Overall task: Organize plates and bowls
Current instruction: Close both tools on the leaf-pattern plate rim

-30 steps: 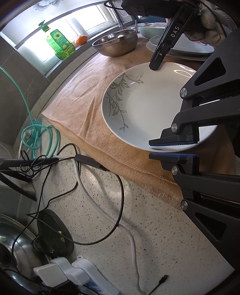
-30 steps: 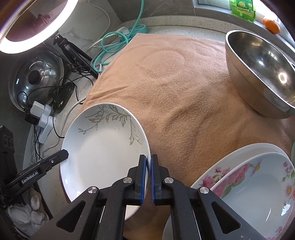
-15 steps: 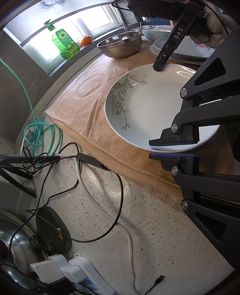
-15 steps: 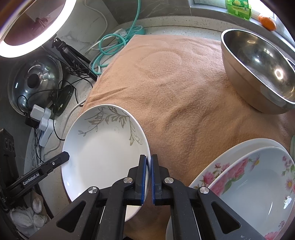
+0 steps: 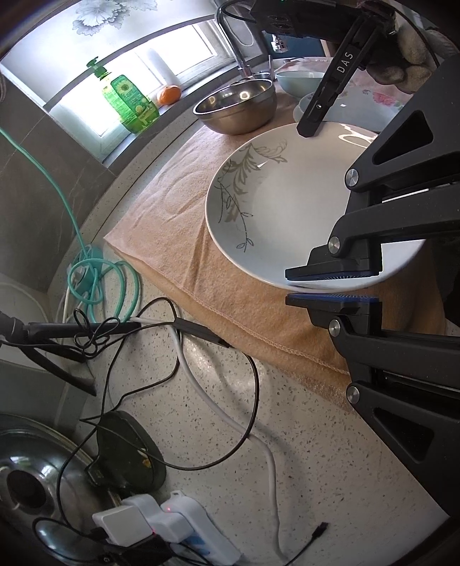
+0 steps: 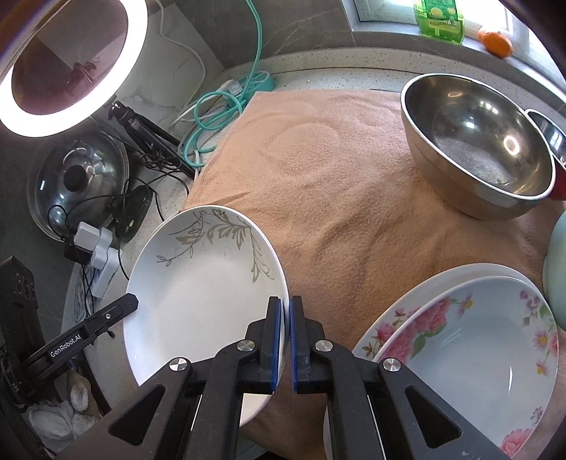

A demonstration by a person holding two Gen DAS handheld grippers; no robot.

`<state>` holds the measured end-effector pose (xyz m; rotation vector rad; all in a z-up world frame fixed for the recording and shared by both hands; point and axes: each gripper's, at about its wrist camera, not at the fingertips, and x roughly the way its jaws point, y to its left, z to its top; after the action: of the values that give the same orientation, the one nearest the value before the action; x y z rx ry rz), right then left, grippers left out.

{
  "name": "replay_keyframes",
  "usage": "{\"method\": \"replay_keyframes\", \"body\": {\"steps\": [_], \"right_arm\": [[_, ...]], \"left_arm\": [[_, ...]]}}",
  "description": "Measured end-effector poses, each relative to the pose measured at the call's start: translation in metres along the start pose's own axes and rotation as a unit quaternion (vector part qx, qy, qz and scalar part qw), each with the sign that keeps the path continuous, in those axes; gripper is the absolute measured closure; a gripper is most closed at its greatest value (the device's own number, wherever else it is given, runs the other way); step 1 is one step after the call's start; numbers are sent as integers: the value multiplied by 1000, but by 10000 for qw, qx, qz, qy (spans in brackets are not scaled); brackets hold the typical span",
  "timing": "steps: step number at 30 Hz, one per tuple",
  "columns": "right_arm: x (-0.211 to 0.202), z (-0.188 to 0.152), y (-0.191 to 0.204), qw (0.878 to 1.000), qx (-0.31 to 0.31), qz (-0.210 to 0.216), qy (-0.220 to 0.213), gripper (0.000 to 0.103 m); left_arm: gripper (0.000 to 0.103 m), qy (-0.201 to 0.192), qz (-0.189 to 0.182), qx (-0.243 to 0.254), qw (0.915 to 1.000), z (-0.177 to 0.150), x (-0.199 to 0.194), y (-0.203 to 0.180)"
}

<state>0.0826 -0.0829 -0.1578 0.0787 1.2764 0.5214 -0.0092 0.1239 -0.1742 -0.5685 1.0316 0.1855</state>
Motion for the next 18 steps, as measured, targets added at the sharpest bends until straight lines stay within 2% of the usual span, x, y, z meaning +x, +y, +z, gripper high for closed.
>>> {"method": "replay_keyframes", "body": {"steps": [18], "right_arm": [[-60, -16, -39, 9976, 500, -112, -463, 98]], "left_arm": [[98, 17, -470, 629, 9969, 1, -2, -61]]}}
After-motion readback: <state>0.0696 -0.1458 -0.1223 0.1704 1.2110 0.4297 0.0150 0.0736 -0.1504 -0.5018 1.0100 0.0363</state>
